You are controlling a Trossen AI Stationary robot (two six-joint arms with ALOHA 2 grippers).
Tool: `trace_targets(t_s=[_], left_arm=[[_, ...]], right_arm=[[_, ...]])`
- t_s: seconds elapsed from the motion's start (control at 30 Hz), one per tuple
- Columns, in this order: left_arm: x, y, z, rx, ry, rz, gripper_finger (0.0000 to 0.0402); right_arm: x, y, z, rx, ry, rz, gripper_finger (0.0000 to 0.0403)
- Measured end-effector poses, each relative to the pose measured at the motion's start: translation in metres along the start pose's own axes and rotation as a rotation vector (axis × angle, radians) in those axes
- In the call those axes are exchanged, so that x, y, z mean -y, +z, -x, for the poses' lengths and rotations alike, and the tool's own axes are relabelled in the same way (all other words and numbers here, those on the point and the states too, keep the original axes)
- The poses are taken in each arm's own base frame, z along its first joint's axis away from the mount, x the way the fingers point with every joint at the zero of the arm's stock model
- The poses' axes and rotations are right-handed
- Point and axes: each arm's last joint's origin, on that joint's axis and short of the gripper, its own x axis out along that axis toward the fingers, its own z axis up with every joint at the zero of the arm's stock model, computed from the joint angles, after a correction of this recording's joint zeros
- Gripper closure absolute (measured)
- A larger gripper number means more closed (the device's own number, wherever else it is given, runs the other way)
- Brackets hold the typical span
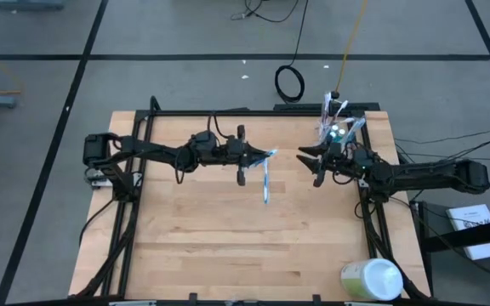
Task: Pick & Place toothbrushing station
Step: Put the blue toothbrush into the right of the transparent organizer
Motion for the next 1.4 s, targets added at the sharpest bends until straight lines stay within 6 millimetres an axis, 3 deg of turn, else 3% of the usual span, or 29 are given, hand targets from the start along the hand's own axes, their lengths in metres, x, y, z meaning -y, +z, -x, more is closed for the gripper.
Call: trace_targets(t_s=[0.3, 0.6, 0.77, 1.1, 1.4], left_arm=[[0.0, -0.001, 0.0, -0.003, 0.0, -0.003, 0.0399], [0.0, -0.003, 0.0, -0.029, 0.001, -0.003, 0.0397], [-0.001, -0.005, 0.0, -0.053, 0.02, -0.007, 0.0398], [-0.001, -0.006, 0.0, -0.064, 0.02, 0.001, 0.0396], [-0.001, -0.007, 0.0, -0.073, 0.02, 0.006, 0.0394]], right_arm=[[-0.003, -0.011, -0.026, 0.022, 0.063, 0.003, 0.0265], [-0.019, -0.009, -0.068, -0.033, 0.208, -0.002, 0.0184], [-0.033, -0.006, -0.089, -0.023, 0.25, -0.003, 0.0168], [-0.042, -0.012, -0.117, -0.025, 0.264, 0.018, 0.0197], [-0.042, -0.013, -0.118, -0.015, 0.265, 0.044, 0.0254]])
